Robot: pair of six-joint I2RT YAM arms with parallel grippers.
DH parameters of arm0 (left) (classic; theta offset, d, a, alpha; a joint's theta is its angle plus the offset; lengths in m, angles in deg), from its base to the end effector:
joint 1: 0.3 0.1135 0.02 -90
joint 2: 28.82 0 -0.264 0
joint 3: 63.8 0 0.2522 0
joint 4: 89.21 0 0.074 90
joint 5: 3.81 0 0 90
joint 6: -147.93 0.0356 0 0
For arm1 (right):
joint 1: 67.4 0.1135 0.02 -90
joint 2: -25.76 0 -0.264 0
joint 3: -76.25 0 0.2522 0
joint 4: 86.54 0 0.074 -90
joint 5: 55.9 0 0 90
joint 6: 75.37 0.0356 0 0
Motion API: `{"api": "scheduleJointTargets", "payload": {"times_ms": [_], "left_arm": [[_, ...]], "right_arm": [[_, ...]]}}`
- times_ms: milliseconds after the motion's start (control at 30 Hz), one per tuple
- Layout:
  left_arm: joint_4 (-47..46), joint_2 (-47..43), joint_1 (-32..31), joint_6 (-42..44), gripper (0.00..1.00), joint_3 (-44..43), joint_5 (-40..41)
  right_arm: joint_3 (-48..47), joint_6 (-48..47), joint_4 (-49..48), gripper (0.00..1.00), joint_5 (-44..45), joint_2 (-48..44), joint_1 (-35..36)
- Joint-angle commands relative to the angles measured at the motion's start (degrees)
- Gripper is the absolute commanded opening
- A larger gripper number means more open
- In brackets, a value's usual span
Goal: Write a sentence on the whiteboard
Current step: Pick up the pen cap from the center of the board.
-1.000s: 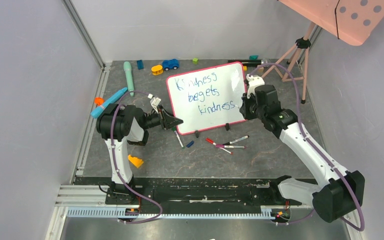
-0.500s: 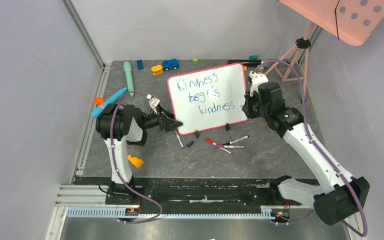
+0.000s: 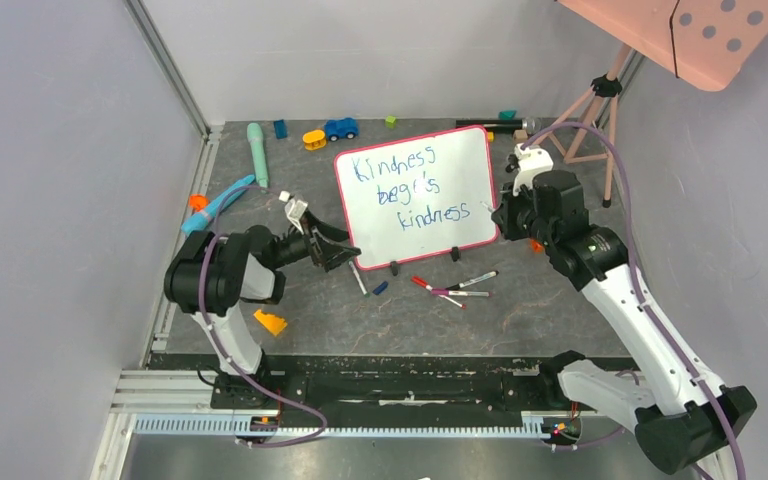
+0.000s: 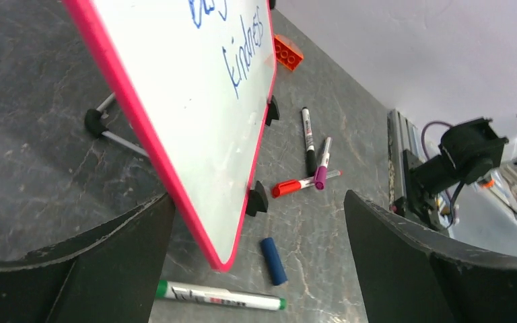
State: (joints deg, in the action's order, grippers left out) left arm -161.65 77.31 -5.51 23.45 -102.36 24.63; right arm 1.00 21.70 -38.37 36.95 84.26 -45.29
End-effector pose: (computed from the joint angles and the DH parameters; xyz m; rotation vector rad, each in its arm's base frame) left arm 0.2762 -0.0566 0.1417 0.5320 1.6058 -1.3198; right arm 0.2018 0.0801 0.3542 -0.2491 2.1139 0.2495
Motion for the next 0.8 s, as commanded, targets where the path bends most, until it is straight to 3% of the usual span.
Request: {"api": "scheduleJointTargets", "payload": {"times_ms": [0, 167, 267, 367, 467, 533, 633, 733, 767], "left_arm": [[-3.0, -8.3, 2.4, -4.5, 0.99, 6.4, 5.5], [-2.3, -17.7, 5.1, -15.7, 1.00, 13.5, 11.2], [4.3, -25.4, 5.1, -22.4, 1.00, 16.1, 13.0], [23.1, -37.2, 5.1, -23.2, 1.00, 16.9, 12.2], [55.7, -54.2, 5.1, -11.9, 1.00, 12.4, 9.9], [62.0, -52.9, 4.5, -9.9, 1.00, 8.5, 4.6], [50.4, -48.9, 4.5, -21.9, 1.00, 9.2, -0.1], [30.9, -50.4, 4.6, -38.4, 1.00, 16.0, 1.2], [29.8, -51.7, 4.8, -41.3, 1.00, 18.0, 1.7]], "right_arm": [[0.1, 0.9, -0.7, 0.00, 0.9, -2.2, -0.2], [0.1, 1.7, -0.8, 0.00, 1.0, -3.4, -0.2], [0.4, 2.0, -1.0, 0.00, 0.3, -3.5, -0.2], [1.2, 2.2, -1.3, 0.00, -0.3, -3.2, -0.2], [2.1, 2.7, -2.4, 0.00, -0.2, -2.4, -0.2], [2.2, 3.1, -3.2, 0.00, -0.5, -1.5, -0.2], [2.2, 4.1, -4.1, 0.00, -1.2, -0.4, -0.2], [2.0, 5.0, -4.3, 0.00, -1.4, -0.3, -0.2], [2.2, 5.1, -4.4, 0.00, -1.3, -0.6, -0.2]]}}
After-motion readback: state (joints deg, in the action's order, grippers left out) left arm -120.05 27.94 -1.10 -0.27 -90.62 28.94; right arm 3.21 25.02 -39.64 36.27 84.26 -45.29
